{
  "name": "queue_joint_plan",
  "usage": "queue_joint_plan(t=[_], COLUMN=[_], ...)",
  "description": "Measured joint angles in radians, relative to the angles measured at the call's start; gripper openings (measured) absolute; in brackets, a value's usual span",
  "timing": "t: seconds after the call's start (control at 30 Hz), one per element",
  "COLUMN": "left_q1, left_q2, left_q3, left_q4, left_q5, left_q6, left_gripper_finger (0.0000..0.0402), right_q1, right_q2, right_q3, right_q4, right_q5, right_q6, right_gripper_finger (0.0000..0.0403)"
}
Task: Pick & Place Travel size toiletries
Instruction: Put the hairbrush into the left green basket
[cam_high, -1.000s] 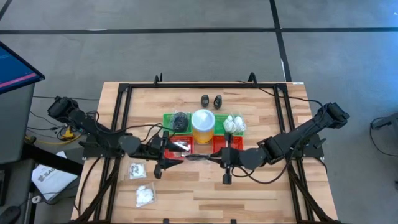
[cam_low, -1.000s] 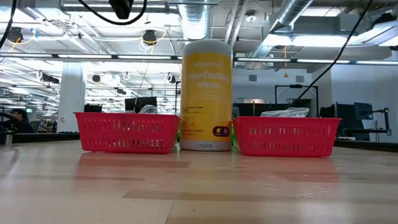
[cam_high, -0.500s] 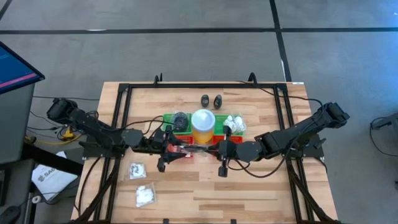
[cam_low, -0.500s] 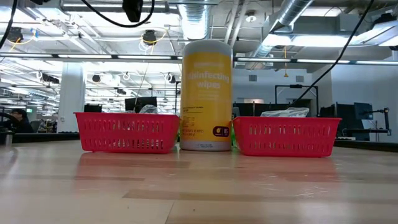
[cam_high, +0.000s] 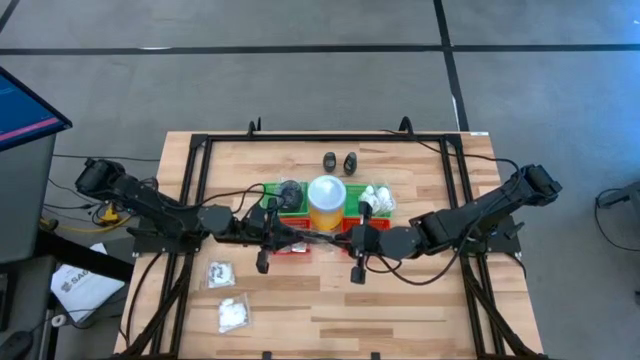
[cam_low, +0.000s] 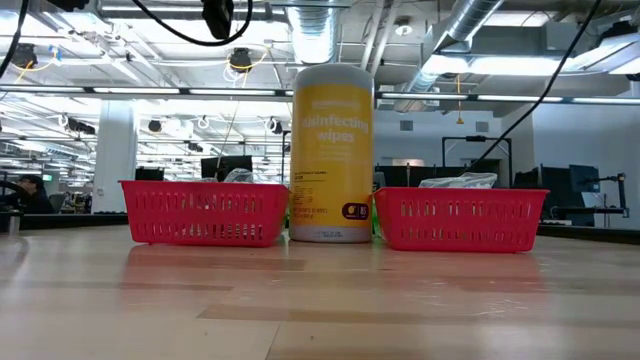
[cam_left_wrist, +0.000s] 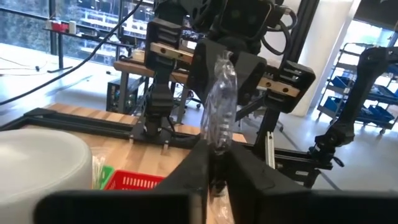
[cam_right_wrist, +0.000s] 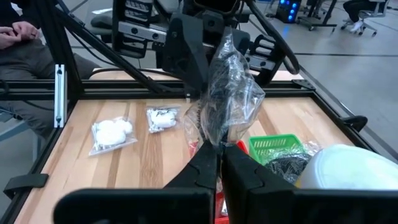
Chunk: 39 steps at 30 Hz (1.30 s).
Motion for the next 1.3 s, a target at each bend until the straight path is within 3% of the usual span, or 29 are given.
queue_joint_plan(t=[0.63,0.97,1.3], left_q1=[0.000,0.000,0.012], left_q2=[-0.002,-0.089,-0.195], left_q3=[-0.001,-0.001,-0.001], left_q4=[-0.019,-0.201,-0.496], left_q5=[-0.003,-0.103,-0.268], left_q6=[0.006,0.006,-0.054], left_gripper_finger=[0.0016,0.0016,0.0016], right_q1=[-0.011,-0.008,0.023], right_q2=[0.001,0.001,0.001], right_q3=[0.000,0.000,0.000], right_q4=[-0.094,-0.198,-0.245], right_q5=[0.000,0.001,0.000], right_q6=[0.000,0.054,0.123], right_gripper_finger=[0.0088,0.0125,0.0134])
